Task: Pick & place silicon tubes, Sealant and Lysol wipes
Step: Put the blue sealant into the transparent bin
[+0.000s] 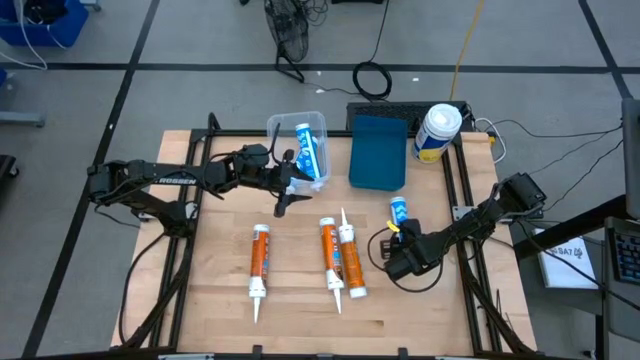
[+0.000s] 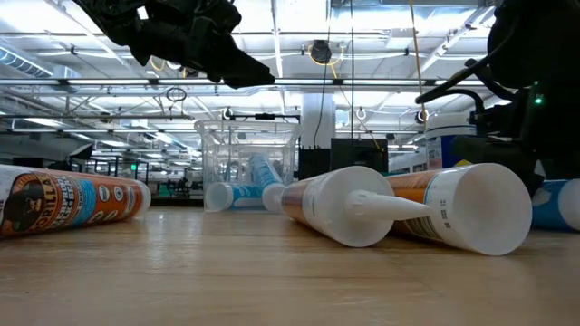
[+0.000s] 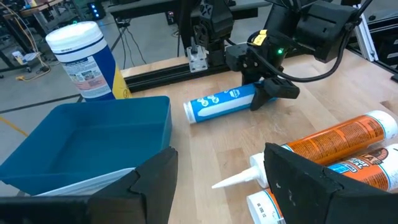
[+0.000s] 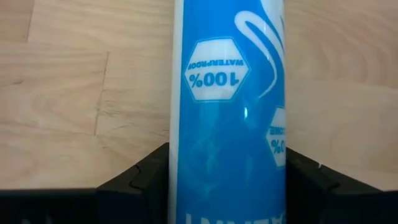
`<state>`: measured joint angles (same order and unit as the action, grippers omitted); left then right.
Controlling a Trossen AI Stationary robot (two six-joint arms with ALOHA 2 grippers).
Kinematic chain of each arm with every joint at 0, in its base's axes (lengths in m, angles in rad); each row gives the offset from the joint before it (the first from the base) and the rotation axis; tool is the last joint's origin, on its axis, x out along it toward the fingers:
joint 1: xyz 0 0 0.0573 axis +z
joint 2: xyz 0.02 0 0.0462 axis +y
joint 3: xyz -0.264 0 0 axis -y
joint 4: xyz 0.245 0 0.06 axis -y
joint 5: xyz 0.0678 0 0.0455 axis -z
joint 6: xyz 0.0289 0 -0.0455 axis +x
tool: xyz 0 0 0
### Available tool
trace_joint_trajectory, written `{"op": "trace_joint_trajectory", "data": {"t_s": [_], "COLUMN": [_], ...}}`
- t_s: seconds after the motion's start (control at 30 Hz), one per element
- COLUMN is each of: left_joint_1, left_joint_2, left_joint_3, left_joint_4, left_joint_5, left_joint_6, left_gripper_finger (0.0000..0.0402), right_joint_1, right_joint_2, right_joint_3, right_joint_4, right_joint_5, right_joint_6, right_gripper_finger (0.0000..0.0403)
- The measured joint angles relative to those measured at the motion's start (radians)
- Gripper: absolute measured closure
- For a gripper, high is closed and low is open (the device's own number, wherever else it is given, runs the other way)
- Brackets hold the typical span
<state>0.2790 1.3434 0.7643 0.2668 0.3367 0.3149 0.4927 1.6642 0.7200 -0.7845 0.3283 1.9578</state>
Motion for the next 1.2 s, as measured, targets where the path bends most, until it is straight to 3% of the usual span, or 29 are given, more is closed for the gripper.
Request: {"op": "trace_joint_trajectory", "data": {"t_s": [0.53, 0.97, 1.2], "left_joint_1": [0.000, 0.000, 0.000], "left_joint_2": [0.000, 0.000, 0.000], "left_joint_3": [0.000, 0.000, 0.000], "left_joint_4": [0.000, 0.000, 0.000], "left_joint_5": [0.000, 0.000, 0.001], "left_joint_6": [0.011, 0.015, 0.015], "left_gripper_finger": [0.0162, 0.0162, 0.0162], "right_joint_1": [0.002, 0.073, 0.075], "right_joint_2": [-0.001, -0.059, -0.075], "right_joint_3": [0.000, -0.002, -0.004], "right_joint_4": [0.010, 0.082, 0.167], "right_joint_5": [0.023, 0.221, 0.296], "right_joint_6": [-0.120, -0.122, -0.238], "right_gripper_finger": [0.0198, 0.0198, 0.0198]}}
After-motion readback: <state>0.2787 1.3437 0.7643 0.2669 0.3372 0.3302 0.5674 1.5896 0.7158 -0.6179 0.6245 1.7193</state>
